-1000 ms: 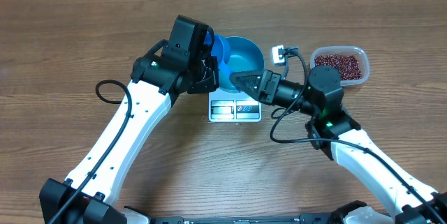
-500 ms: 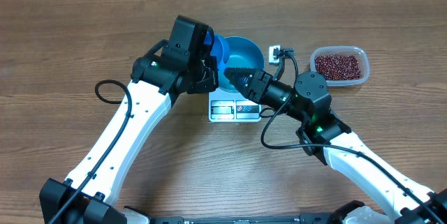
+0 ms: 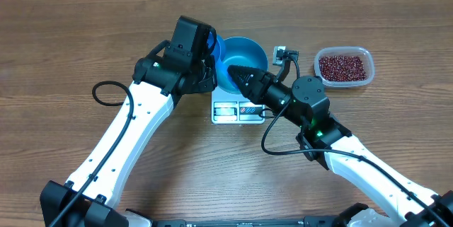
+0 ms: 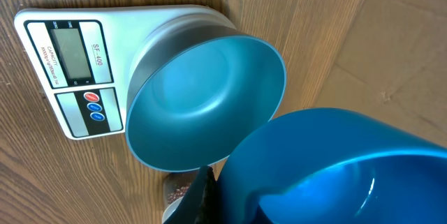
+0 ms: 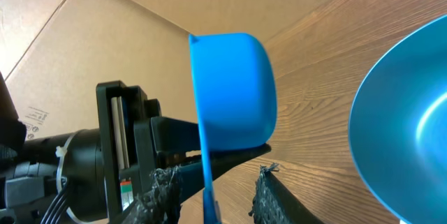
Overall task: Scoop item into bowl and weigh 150g on scale
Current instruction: 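Reach the right gripper to the scoop and grasp it from the left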
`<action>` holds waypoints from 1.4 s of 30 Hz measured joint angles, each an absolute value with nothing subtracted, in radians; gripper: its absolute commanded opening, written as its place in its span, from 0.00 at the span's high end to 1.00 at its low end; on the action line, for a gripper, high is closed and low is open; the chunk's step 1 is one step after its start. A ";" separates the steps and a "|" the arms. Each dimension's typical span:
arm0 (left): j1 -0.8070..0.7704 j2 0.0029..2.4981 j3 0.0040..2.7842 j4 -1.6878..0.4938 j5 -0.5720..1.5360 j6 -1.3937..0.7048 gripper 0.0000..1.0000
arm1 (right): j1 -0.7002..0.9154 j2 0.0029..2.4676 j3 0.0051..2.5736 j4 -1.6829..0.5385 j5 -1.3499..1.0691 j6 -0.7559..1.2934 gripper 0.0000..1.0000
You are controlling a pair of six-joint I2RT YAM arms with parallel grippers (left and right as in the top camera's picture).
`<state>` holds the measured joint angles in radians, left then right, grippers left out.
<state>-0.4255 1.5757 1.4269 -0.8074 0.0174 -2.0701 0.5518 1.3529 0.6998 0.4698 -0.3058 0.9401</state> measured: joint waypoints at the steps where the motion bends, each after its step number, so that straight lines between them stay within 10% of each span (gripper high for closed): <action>1: -0.426 1.576 1.427 -0.807 0.017 -2.070 0.96 | 0.560 1.353 0.700 0.469 -0.299 0.939 0.68; 33: -0.426 1.585 1.427 -0.808 0.078 -2.070 0.95 | 0.604 1.353 0.700 0.459 -0.195 0.972 0.96; 42: -0.425 1.585 1.427 -0.807 0.083 -2.080 0.48 | 0.604 1.353 0.700 0.442 -0.171 0.992 0.96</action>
